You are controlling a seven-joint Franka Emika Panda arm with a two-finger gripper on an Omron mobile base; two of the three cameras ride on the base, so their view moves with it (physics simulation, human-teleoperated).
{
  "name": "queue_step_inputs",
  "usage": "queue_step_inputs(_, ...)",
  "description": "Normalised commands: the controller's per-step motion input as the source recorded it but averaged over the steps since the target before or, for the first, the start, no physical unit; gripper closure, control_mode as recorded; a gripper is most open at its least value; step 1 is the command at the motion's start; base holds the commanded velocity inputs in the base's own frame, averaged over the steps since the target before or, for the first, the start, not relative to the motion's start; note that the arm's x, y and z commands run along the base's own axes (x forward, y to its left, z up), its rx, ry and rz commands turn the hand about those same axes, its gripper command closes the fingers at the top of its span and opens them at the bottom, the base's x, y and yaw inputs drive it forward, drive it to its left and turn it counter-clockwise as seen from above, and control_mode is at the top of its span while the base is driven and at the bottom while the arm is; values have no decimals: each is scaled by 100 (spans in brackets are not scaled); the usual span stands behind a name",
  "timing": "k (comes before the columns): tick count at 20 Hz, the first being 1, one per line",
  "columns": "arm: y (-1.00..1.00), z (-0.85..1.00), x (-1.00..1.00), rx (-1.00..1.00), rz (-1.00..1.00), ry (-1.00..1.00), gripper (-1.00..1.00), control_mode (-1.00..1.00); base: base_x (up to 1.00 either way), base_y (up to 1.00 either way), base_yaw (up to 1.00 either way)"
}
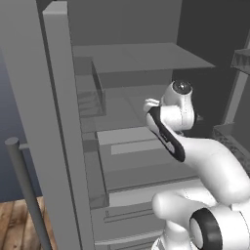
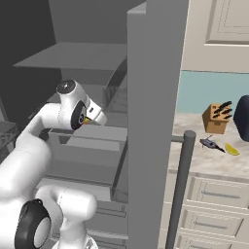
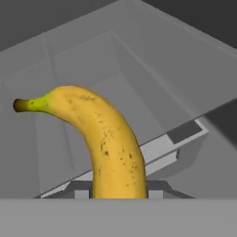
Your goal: Open the fridge, remove the banana, lemon wedge, and fish, and place them on any counter.
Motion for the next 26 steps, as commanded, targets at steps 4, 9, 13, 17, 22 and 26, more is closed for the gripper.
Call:
queue_step_inputs(4,0,97,-100,0,1,0,100,-100,0,0,0)
queue_step_inputs(9,0,78,-100,-3,3,4,100,-100,0,0,0)
queue_step_inputs(13,0,56,-100,-6,8,3,100,-100,0,0,0)
queue_step_inputs(17,0,16,-100,-12,16,3,100,-100,0,0,0)
queue_step_inputs(22,0,7,-89,-8,19,2,100,-100,0,0,0)
queue_step_inputs(26,0,9,-30,-1,19,1,100,-100,0,0,0)
